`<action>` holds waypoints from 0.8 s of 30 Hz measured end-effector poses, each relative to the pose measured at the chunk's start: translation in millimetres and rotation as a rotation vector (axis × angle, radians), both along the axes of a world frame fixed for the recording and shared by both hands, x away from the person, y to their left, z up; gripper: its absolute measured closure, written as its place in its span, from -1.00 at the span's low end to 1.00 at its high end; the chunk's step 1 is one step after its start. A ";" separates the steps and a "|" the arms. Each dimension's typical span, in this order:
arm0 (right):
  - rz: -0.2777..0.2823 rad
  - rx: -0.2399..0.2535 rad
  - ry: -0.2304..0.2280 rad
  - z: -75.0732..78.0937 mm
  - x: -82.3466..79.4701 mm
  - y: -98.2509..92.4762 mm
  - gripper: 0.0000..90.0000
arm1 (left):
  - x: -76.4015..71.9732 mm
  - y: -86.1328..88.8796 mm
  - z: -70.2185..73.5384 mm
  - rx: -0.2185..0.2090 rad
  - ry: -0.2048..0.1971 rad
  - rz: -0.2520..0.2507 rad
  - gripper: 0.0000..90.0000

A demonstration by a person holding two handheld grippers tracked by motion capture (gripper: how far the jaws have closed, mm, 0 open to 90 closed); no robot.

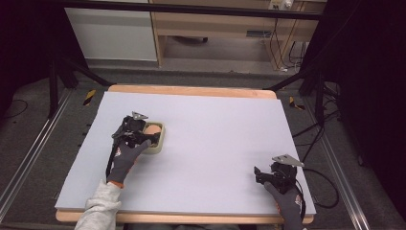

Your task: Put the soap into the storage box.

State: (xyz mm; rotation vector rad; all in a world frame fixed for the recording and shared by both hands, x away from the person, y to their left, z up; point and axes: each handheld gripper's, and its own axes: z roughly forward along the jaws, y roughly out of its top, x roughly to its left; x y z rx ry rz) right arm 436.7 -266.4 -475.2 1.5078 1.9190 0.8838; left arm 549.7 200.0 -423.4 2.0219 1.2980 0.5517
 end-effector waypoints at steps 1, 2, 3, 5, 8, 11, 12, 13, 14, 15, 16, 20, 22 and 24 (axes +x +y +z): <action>0.000 0.000 0.001 -0.1 0.0 -0.2 -0.83 | -2.2 0.5 1.1 -0.005 -0.008 0.003 -0.43; -0.002 0.002 0.000 0.0 -0.1 -0.2 -0.83 | -4.7 2.0 2.4 0.000 -0.007 -0.001 -0.43; -0.005 0.005 0.001 0.1 -0.3 -0.2 -0.83 | -4.7 2.0 2.4 0.000 -0.007 -0.001 -0.43; -0.010 0.012 0.003 0.4 -0.6 -0.1 -0.83 | -12.5 4.9 3.6 -0.007 -0.015 -0.006 -0.42; -0.011 0.011 0.002 0.1 -0.5 -1.2 -0.84 | -19.7 7.3 4.4 -0.003 -0.024 -0.010 -0.42; -0.012 0.010 0.002 -0.1 -0.5 -1.0 -0.84 | -26.3 10.4 6.3 0.001 -0.030 -0.012 -0.43; -0.013 0.009 0.003 -0.2 -0.5 -1.0 -0.84 | -29.0 11.0 6.7 -0.005 -0.037 -0.010 -0.43; -0.013 0.008 0.003 -0.3 -0.5 -1.2 -0.84 | -31.9 12.5 7.7 -0.001 -0.041 -0.014 -0.44; -0.014 0.007 0.002 -0.4 -0.5 -1.7 -0.84 | -33.4 12.9 7.7 -0.003 -0.050 -0.011 -0.44; -0.014 0.011 0.003 -0.4 -0.6 -2.1 -0.84 | -35.1 13.4 7.8 -0.004 -0.052 -0.012 -0.45; -0.015 0.014 0.002 -0.4 -0.7 -2.4 -0.84 | -37.7 14.9 8.0 0.000 -0.053 -0.015 -0.45; -0.022 0.016 0.005 -0.7 -0.9 -3.8 -0.84 | -44.3 19.9 4.5 -0.011 -0.061 -0.015 -0.47; -0.023 0.014 0.005 -1.0 -0.7 -4.3 -0.84 | -47.3 23.7 1.8 -0.004 -0.065 -0.015 -0.48; -0.027 0.011 0.007 -1.5 -0.2 -4.8 -0.85 | -50.0 27.9 -0.5 -0.008 -0.067 -0.008 -0.48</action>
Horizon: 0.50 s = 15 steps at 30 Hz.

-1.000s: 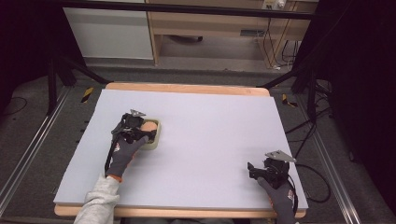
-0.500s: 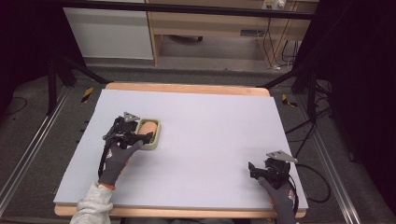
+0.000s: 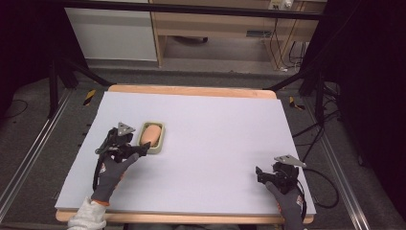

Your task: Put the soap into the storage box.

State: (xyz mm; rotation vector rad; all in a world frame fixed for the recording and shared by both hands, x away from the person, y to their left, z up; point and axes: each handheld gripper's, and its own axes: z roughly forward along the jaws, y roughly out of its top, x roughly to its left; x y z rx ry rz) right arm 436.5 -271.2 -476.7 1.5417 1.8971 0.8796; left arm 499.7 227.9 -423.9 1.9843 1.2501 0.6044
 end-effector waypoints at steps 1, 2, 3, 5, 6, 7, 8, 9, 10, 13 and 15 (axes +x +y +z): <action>-0.006 0.004 0.003 -0.1 0.1 0.3 -0.85 | -1.2 1.9 -1.1 -0.005 0.000 0.003 -0.48; -0.011 0.004 0.003 -0.2 0.2 0.3 -0.85 | -3.2 4.4 -2.6 -0.006 0.000 0.001 -0.48; -0.011 -0.001 0.001 -0.6 0.8 0.0 -0.85 | -4.6 5.8 -3.5 -0.005 0.002 0.002 -0.48; -0.010 -0.005 0.005 -1.4 1.9 0.2 -0.85 | -9.0 8.2 -6.0 -0.002 0.007 0.006 -0.48; -0.012 -0.009 0.006 -2.0 2.6 0.4 -0.85 | -11.9 9.4 -6.8 0.007 0.007 0.007 -0.48; -0.015 -0.008 0.011 -2.0 2.6 0.8 -0.85 | -14.9 10.5 -7.3 0.014 0.002 0.008 -0.48; -0.014 -0.011 0.007 -2.1 2.6 0.5 -0.85 | -17.9 11.5 -7.6 0.016 -0.007 0.011 -0.48; -0.014 -0.011 0.005 -1.8 2.3 0.0 -0.85 | -20.8 13.0 -7.8 0.015 -0.016 0.011 -0.47; -0.016 -0.008 0.008 -1.5 1.9 -0.3 -0.85 | -23.9 14.0 -8.3 0.004 -0.023 0.018 -0.48; -0.030 0.004 0.011 -1.2 1.3 -1.6 -0.85 | -31.9 17.8 -12.9 -0.025 -0.039 0.021 -0.48; -0.033 0.007 0.011 -1.1 1.2 -2.3 -0.85 | -33.6 19.5 -16.3 -0.021 -0.035 0.022 -0.48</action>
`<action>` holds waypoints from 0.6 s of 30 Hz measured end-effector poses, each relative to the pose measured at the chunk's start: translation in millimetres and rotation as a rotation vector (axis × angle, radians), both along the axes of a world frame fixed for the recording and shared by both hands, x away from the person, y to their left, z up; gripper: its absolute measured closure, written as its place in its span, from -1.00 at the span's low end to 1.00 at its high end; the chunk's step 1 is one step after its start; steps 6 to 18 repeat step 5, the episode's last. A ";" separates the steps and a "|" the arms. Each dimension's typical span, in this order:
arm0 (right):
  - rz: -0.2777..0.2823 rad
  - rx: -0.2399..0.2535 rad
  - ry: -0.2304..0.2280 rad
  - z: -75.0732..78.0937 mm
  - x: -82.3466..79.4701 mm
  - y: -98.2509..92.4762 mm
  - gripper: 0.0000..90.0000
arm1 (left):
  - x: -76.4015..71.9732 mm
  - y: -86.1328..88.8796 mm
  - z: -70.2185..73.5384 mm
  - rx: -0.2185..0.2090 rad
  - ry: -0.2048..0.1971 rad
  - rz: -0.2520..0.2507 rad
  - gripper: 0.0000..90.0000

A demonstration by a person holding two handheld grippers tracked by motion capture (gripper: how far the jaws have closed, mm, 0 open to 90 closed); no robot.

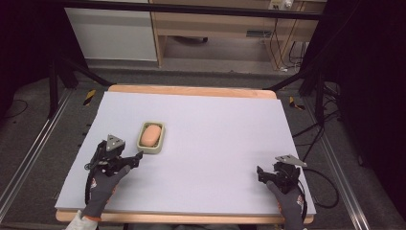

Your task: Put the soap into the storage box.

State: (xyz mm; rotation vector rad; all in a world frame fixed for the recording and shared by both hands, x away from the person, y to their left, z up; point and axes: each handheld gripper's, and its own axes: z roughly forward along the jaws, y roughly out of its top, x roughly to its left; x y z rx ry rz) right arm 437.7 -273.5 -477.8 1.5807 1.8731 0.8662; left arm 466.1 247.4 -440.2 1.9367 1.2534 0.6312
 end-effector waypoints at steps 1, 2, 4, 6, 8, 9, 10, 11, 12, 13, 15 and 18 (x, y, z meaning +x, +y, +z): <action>0.000 0.000 -0.003 0.1 0.0 -0.4 -0.85 | -1.1 2.0 -1.6 0.011 0.004 0.004 -0.48; -0.002 0.003 -0.003 0.6 -0.6 -0.7 -0.85 | -1.6 2.8 -3.1 0.001 0.001 0.012 -0.48; -0.001 -0.001 -0.006 1.2 -1.3 -1.1 -0.85 | -3.0 6.3 -6.2 0.014 0.012 0.017 -0.48; 0.000 0.002 -0.007 1.9 -2.1 -1.5 -0.85 | -3.6 7.7 -8.5 0.018 0.016 0.025 -0.48; 0.000 0.002 -0.007 1.9 -2.1 -1.5 -0.85 | -3.6 7.7 -8.5 0.018 0.016 0.025 -0.48; 0.000 0.002 -0.007 1.9 -2.1 -1.5 -0.85 | -3.6 7.7 -8.5 0.018 0.016 0.025 -0.48; 0.000 0.002 -0.007 1.9 -2.1 -1.5 -0.85 | -3.6 7.7 -8.5 0.018 0.016 0.025 -0.48; 0.000 0.002 -0.007 1.9 -2.1 -1.5 -0.85 | -3.6 7.7 -8.5 0.018 0.016 0.025 -0.48; 0.000 0.002 -0.007 1.9 -2.1 -1.5 -0.85 | -3.6 7.7 -8.5 0.018 0.016 0.025 -0.48; 0.000 0.002 -0.007 1.9 -2.1 -1.5 -0.85 | -3.6 7.7 -8.5 0.018 0.016 0.025 -0.48; 0.000 0.002 -0.007 1.9 -2.1 -1.5 -0.85 | -3.6 7.7 -8.5 0.018 0.016 0.025 -0.48; 0.000 0.002 -0.007 1.9 -2.1 -1.5 -0.85 | -3.6 7.7 -8.5 0.018 0.016 0.025 -0.48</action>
